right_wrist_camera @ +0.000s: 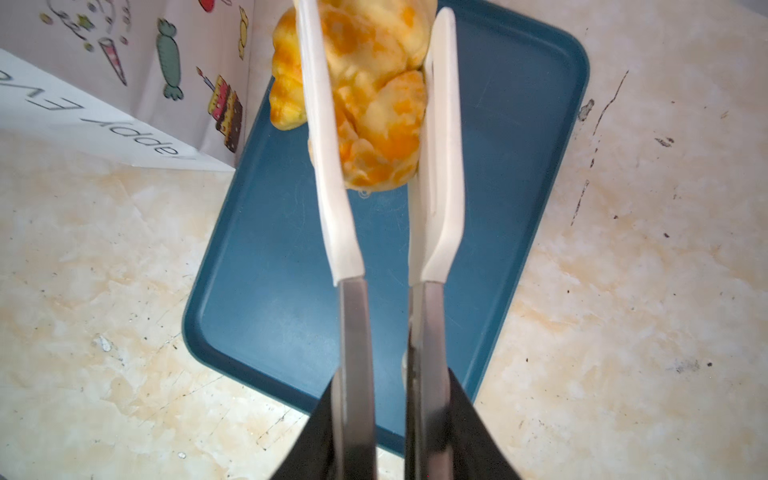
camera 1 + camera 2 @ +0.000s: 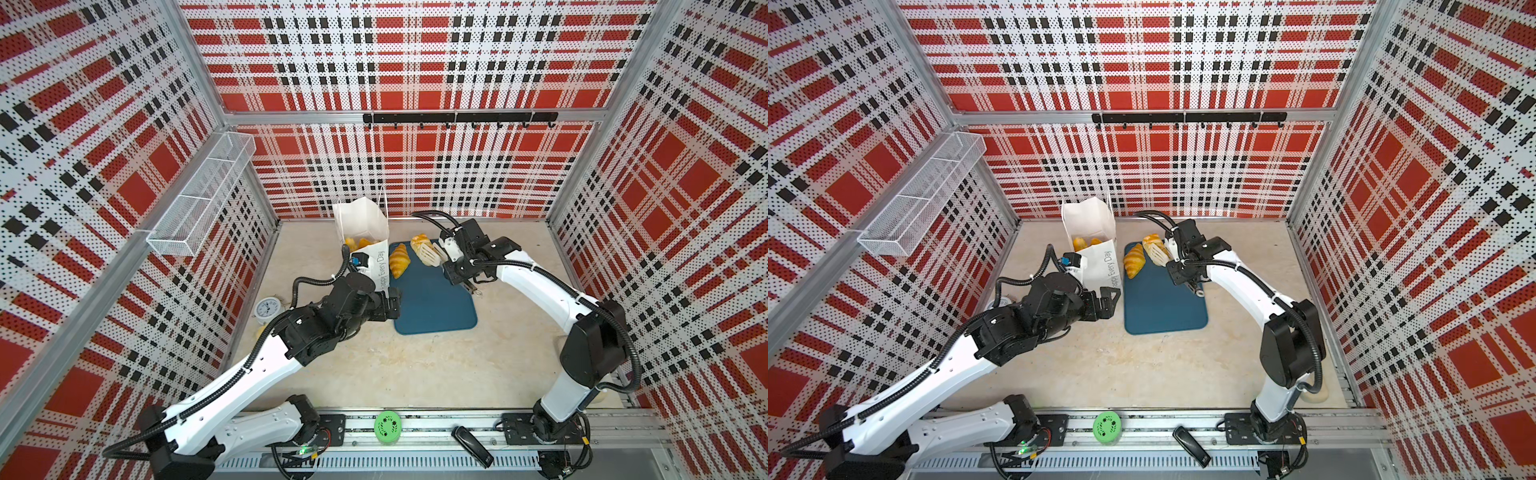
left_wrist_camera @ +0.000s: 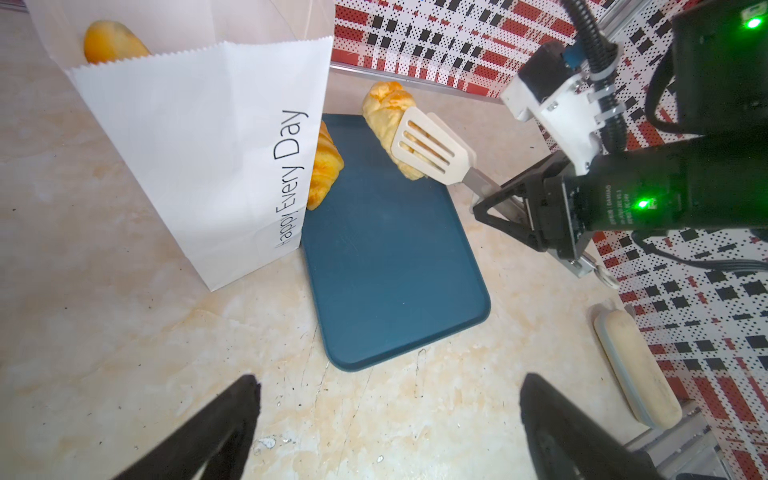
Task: Place the fake bread into the paper bag
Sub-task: 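Lift the flaky pastry with the tongs off the tray, then carry the flaky pastry over the bag opening and lower it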
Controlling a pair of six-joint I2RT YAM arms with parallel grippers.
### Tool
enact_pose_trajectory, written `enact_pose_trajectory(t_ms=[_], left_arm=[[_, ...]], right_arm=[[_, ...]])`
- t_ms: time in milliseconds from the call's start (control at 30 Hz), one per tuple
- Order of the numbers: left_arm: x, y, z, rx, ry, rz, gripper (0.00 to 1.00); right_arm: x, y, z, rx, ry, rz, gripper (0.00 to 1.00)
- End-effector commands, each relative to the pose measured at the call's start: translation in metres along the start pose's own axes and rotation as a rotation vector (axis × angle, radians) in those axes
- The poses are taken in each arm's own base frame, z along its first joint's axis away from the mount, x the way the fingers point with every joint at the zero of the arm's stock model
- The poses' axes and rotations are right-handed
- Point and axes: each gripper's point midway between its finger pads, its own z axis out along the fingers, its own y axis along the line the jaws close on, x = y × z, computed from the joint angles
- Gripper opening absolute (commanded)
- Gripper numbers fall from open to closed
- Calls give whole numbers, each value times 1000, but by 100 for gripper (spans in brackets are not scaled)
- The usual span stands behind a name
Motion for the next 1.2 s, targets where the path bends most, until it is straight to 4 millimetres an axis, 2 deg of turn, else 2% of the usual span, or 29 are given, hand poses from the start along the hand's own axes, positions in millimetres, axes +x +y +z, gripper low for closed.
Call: enact_pose_trajectory(t_ms=[0, 533, 1167], left_arm=[[-14, -3, -14, 21, -21, 16, 99], [-44, -5, -33, 25, -63, 55, 99], [-85, 2, -58, 2, -151, 80, 99]], right_arm=[[-24, 6, -28, -38, -121, 19, 35], [-44, 19, -75, -101, -241, 22, 36], [-81, 37, -133, -181, -403, 16, 37]])
